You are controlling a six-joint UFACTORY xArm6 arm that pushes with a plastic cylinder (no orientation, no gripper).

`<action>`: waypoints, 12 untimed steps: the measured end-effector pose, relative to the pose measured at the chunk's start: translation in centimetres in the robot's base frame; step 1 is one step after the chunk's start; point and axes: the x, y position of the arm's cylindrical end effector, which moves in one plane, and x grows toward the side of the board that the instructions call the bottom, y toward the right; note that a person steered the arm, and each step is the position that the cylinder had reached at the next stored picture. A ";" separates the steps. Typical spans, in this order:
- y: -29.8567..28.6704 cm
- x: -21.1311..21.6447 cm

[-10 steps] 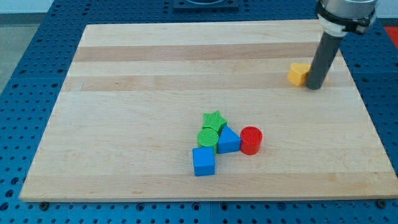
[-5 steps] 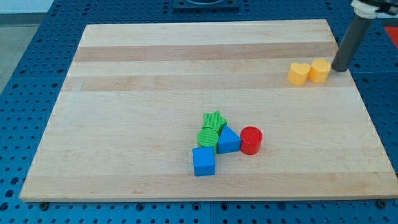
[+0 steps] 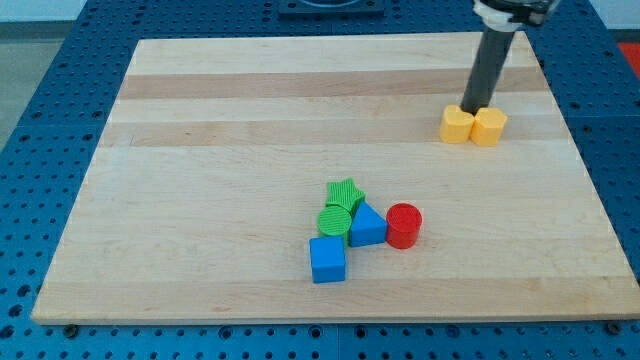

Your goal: Move the yellow blocks above to the green blocks

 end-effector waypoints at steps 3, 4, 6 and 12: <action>4.7 -0.8; 5.5 -0.8; 5.2 3.9; -8.3 1.9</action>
